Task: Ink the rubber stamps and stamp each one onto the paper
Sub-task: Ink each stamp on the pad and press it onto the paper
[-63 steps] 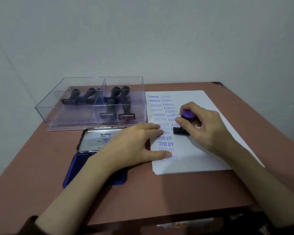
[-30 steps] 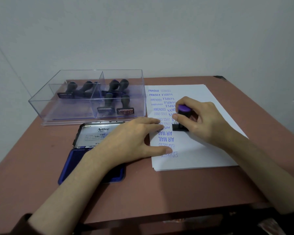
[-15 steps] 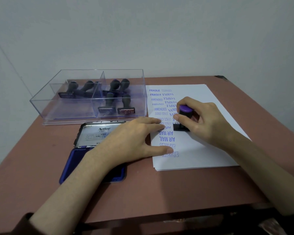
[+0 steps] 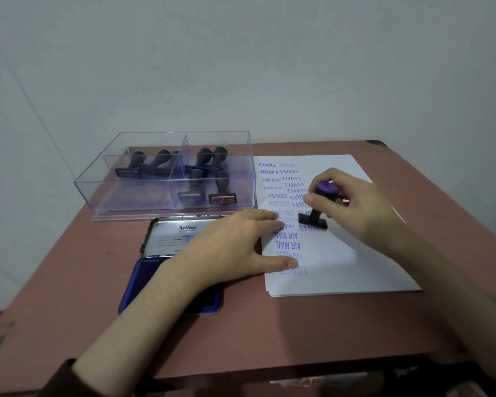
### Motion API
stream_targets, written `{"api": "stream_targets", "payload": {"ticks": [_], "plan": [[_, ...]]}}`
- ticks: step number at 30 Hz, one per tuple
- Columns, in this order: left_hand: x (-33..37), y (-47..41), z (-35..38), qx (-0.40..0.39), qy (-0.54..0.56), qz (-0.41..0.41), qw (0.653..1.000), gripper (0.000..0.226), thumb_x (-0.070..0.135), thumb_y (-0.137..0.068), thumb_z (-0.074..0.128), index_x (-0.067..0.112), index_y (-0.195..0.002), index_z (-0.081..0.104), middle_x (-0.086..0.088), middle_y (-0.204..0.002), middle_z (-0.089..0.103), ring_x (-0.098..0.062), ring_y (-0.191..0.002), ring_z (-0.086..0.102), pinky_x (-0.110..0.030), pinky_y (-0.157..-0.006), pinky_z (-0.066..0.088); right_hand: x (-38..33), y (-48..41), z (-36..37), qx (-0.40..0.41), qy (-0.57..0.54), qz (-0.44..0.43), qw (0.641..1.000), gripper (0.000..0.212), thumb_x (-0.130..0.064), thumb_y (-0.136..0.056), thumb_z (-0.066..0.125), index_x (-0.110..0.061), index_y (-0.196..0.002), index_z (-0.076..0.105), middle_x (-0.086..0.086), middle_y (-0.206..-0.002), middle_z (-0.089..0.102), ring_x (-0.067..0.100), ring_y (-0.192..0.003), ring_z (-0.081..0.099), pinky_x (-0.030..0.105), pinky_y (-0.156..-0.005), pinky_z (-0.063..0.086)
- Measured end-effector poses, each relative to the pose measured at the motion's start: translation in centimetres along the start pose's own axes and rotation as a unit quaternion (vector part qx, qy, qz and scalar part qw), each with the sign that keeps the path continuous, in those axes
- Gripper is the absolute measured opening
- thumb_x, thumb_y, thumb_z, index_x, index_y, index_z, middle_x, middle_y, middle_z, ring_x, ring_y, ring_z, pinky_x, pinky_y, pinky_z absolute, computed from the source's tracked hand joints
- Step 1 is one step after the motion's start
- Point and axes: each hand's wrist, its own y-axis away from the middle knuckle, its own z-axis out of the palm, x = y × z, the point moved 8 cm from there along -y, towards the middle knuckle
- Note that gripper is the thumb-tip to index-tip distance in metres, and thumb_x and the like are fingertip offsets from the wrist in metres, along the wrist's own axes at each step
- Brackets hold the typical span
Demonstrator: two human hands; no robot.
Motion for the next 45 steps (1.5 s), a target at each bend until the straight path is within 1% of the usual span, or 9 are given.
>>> {"api": "stream_targets", "payload": {"ticks": [8, 13, 15, 18, 23, 30, 36, 41, 45], "plan": [[-0.3, 1.0, -2.8, 0.147, 0.018, 0.037, 0.988, 0.055, 0.057, -0.083, 0.038, 0.019, -0.114, 0.064, 0.008, -0.114, 0.063, -0.015, -0.1, 0.055, -0.037, -0.084, 0.049, -1.7, -1.8, -0.8, 0.023, -0.063, 0.009, 0.998, 0.011, -0.026, -0.083, 0.068, -0.018, -0.085, 0.061, -0.007, -0.074, 0.062, 0.001, -0.059, 0.053, 0.008, -0.057, 0.039], [-1.2, 2.8, -7.0, 0.303, -0.013, 0.056, 0.951, 0.03, 0.032, -0.088, 0.047, 0.015, -0.101, 0.068, 0.003, -0.091, 0.061, -0.019, -0.082, 0.051, -0.027, -0.072, 0.042, -5.2, -5.8, 0.1, 0.078, -0.057, -0.044, 0.994, 0.014, -0.027, -0.083, 0.068, -0.016, -0.088, 0.06, -0.001, -0.081, 0.065, 0.02, -0.074, 0.062, 0.032, -0.074, 0.05], [-2.2, 3.2, -8.0, 0.332, -0.057, 0.052, 0.94, 0.025, 0.025, -0.088, 0.051, 0.013, -0.101, 0.068, 0.0, -0.092, 0.06, -0.018, -0.083, 0.048, -0.022, -0.073, 0.039, -6.4, -8.2, 1.0, 0.092, -0.062, -0.059, 0.992, 0.013, -0.027, -0.083, 0.067, -0.017, -0.088, 0.06, -0.007, -0.078, 0.061, 0.02, -0.077, 0.062, 0.03, -0.075, 0.05], [-4.8, 3.2, -8.6, 0.326, -0.097, 0.019, 0.94, 0.031, 0.027, -0.087, 0.051, 0.012, -0.109, 0.066, 0.0, -0.102, 0.061, -0.018, -0.095, 0.048, -0.022, -0.083, 0.037, -7.5, -11.8, 3.2, 0.085, -0.04, -0.07, 0.993, 0.017, -0.026, -0.085, 0.064, -0.015, -0.096, 0.058, -0.012, -0.075, 0.054, 0.01, -0.068, 0.053, 0.016, -0.064, 0.041], [-8.4, 2.9, -8.1, 0.266, -0.082, -0.038, 0.96, 0.04, 0.04, -0.086, 0.043, 0.019, -0.112, 0.065, 0.005, -0.105, 0.066, -0.016, -0.099, 0.056, -0.032, -0.083, 0.047, -6.0, -16.2, 7.3, 0.01, 0.045, -0.035, 0.998, 0.026, -0.028, -0.084, 0.065, -0.017, -0.098, 0.045, -0.001, -0.082, 0.053, 0.022, -0.077, 0.052, 0.027, -0.065, 0.038], [-9.3, 3.0, -7.6, 0.251, -0.068, -0.029, 0.965, 0.04, 0.042, -0.087, 0.041, 0.022, -0.104, 0.07, 0.01, -0.098, 0.068, -0.013, -0.091, 0.06, -0.024, -0.075, 0.049, -5.6, -17.8, 8.6, -0.026, 0.233, -0.032, 0.972, 0.03, -0.034, -0.082, 0.066, -0.013, -0.104, 0.06, 0.002, -0.093, 0.056, 0.022, -0.085, 0.048, 0.028, -0.069, 0.035], [-9.4, 2.9, -7.4, 0.247, -0.067, -0.03, 0.966, 0.039, 0.042, -0.087, 0.041, 0.022, -0.105, 0.07, 0.009, -0.098, 0.068, -0.013, -0.09, 0.06, -0.027, -0.073, 0.051, -5.1, -18.0, 9.9, -0.1, 0.261, -0.011, 0.96, 0.034, -0.024, -0.077, 0.072, 0.007, -0.088, 0.068, 0.022, -0.09, 0.068, 0.029, -0.072, 0.056, 0.031, -0.062, 0.045], [-9.4, 2.9, -7.4, 0.247, -0.066, -0.03, 0.966, 0.04, 0.042, -0.087, 0.04, 0.022, -0.106, 0.07, 0.009, -0.099, 0.068, -0.014, -0.09, 0.06, -0.028, -0.073, 0.052, -5.4, -17.4, 10.0, -0.129, 0.244, -0.002, 0.961, 0.044, -0.02, -0.072, 0.079, 0.005, -0.103, 0.062, 0.021, -0.104, 0.062, 0.034, -0.091, 0.06, 0.037, -0.074, 0.05], [-9.4, 3.0, -7.5, 0.26, -0.064, -0.029, 0.963, 0.039, 0.042, -0.088, 0.041, 0.023, -0.104, 0.07, 0.009, -0.098, 0.068, -0.014, -0.089, 0.06, -0.028, -0.072, 0.052, -5.2, -17.4, 10.1, -0.137, 0.253, 0.001, 0.958, 0.036, -0.023, -0.07, 0.081, 0.0, -0.091, 0.063, 0.011, -0.095, 0.065, 0.028, -0.087, 0.061, 0.031, -0.063, 0.045]]}}
